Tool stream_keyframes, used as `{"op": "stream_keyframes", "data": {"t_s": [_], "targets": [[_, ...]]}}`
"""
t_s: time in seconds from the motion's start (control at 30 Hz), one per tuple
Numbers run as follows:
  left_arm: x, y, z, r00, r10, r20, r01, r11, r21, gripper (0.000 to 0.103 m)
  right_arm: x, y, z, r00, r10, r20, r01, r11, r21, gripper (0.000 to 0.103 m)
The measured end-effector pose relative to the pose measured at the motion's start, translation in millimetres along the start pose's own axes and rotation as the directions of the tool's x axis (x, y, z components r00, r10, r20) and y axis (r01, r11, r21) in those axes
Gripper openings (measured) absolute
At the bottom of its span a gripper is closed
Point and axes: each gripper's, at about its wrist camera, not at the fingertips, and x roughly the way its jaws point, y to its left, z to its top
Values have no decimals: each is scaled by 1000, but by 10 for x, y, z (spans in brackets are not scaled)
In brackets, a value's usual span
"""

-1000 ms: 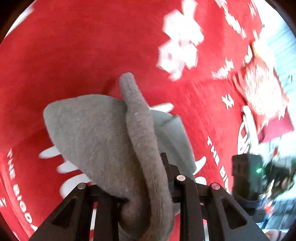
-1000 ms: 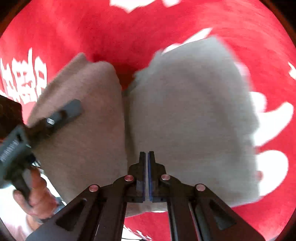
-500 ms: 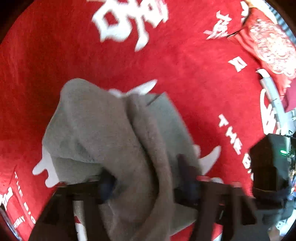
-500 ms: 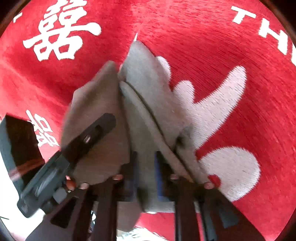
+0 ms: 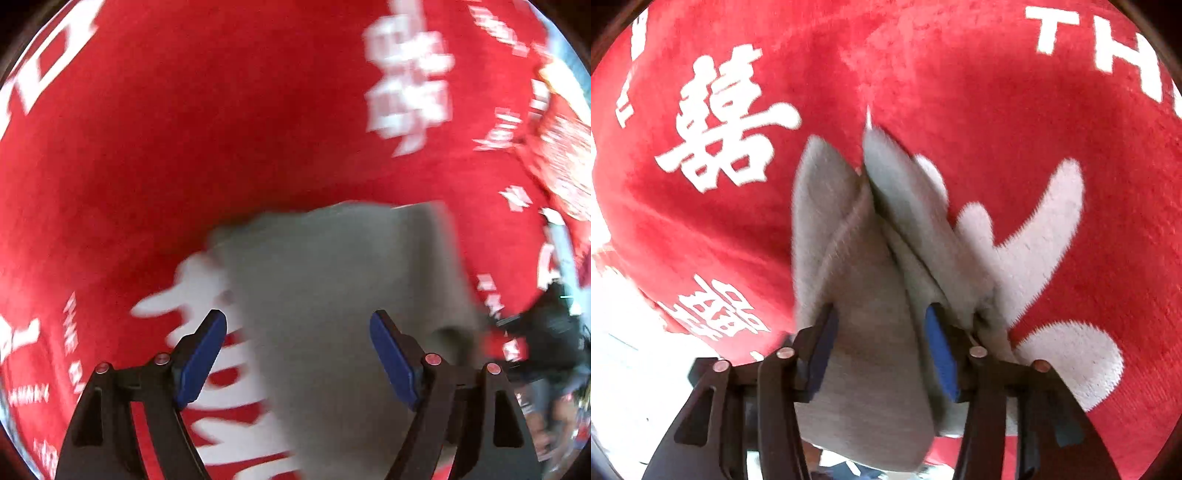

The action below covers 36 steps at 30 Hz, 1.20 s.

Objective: Fold small clothes
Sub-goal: 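Lift the folded sweatshirt and fold it over with the right gripper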

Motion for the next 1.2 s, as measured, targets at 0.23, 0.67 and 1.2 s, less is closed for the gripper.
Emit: {"op": "stream_keyframes", "data": {"t_s": [0.23, 0.67, 1.2], "targets": [[234, 455, -389, 992, 74, -97, -82, 993, -81, 81, 263, 392, 119, 995, -49, -91, 42, 996, -77, 73], [369, 272, -568, 994, 45, -102, -50, 997, -52, 81, 650, 955, 96, 829, -560, 2, 493, 728, -477, 17], [227, 325, -849, 980, -53, -192, 39, 996, -78, 81, 123, 921, -546, 810, -587, -5, 490, 681, -544, 37]]}}
